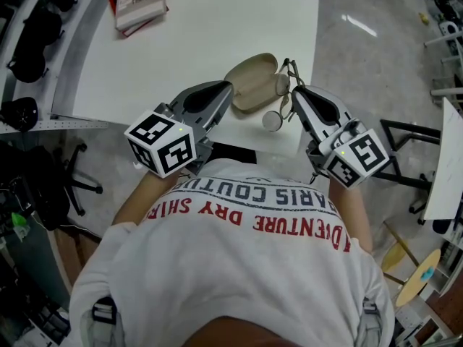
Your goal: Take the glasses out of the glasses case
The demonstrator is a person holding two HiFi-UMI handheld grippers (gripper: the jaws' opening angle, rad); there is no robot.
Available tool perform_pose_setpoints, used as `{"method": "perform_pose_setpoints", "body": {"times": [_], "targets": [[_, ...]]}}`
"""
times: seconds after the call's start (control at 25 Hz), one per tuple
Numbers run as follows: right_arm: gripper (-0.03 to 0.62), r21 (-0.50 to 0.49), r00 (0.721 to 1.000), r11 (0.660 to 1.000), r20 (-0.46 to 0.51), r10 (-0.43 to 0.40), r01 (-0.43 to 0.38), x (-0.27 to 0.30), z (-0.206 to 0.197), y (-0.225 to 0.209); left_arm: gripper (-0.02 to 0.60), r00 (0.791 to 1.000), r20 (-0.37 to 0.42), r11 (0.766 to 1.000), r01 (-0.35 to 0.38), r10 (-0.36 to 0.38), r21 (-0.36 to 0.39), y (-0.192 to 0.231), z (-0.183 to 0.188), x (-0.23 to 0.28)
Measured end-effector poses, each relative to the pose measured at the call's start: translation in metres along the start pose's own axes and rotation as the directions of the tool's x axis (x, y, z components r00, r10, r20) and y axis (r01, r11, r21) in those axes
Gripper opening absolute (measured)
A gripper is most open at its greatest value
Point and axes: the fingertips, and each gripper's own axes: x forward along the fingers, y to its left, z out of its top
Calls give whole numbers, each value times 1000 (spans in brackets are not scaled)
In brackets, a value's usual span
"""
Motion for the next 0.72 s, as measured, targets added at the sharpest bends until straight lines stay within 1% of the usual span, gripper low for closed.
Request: {"method": "perform_pose_setpoints", "body": {"times": [0.32, 0.48, 0.72], "targets": [[32, 11, 999, 999, -24, 31, -31, 13, -7, 6, 35, 1000, -17, 1000, 11, -11, 4, 1, -1, 6], [32, 15, 999, 999, -26, 35, -35, 13, -7, 4, 35, 1000, -21, 1000, 17, -17, 11, -2, 0, 11], [32, 16, 999, 999, -28, 36, -35, 14, -9, -1, 35, 1000, -30, 1000, 8, -8, 3, 3, -5, 13]]}}
